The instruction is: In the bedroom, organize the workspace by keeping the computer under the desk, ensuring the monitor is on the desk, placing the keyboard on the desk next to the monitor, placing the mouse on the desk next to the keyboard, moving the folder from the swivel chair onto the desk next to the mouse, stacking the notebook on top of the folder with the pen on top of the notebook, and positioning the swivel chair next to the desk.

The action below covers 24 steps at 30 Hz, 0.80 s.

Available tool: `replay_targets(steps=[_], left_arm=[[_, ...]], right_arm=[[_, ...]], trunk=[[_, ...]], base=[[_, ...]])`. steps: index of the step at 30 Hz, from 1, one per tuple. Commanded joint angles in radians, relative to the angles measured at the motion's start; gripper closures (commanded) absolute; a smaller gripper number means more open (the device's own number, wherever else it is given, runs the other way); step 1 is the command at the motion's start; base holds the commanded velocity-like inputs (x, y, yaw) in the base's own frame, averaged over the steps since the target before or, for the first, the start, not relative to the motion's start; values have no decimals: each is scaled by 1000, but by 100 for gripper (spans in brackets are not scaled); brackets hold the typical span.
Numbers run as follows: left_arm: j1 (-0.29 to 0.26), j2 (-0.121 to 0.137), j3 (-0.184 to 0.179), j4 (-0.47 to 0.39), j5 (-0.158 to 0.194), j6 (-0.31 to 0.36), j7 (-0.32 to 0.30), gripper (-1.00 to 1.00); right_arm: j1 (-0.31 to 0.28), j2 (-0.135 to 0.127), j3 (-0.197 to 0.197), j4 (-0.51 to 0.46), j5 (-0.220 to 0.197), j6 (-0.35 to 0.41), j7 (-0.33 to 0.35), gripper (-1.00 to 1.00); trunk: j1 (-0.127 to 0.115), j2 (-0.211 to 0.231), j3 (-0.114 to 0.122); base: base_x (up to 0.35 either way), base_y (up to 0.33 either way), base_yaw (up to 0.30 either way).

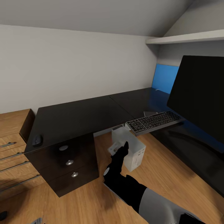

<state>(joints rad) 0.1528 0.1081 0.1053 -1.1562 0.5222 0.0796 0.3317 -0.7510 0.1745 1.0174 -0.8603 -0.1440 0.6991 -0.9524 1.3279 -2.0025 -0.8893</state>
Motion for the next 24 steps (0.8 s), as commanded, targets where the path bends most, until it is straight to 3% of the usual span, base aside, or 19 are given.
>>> replay_targets(steps=[1,5,7,24], left_arm=[[1,0,0,-3,6,5,4,-100],[1,-2,-1,-2,5,5,4,-100],[1,-2,-2,-2,5,5,4,-100],[1,-2,-4,-2,5,5,3,-100]], right_arm=[[-2,0,5,5,-9,3,-29,-100],[-2,0,6,40,-3,-2,-121,-100],[-2,0,9,57,-1,-2,-131,-100],[-2,0,12,78,2,-26,-141,-100]], trunk=[[0,0,-1],[0,0,-1],[0,0,-1],[0,0,-1]], base=[[0,0,0],[0,0,0],[0,0,0],[0,0,0]])
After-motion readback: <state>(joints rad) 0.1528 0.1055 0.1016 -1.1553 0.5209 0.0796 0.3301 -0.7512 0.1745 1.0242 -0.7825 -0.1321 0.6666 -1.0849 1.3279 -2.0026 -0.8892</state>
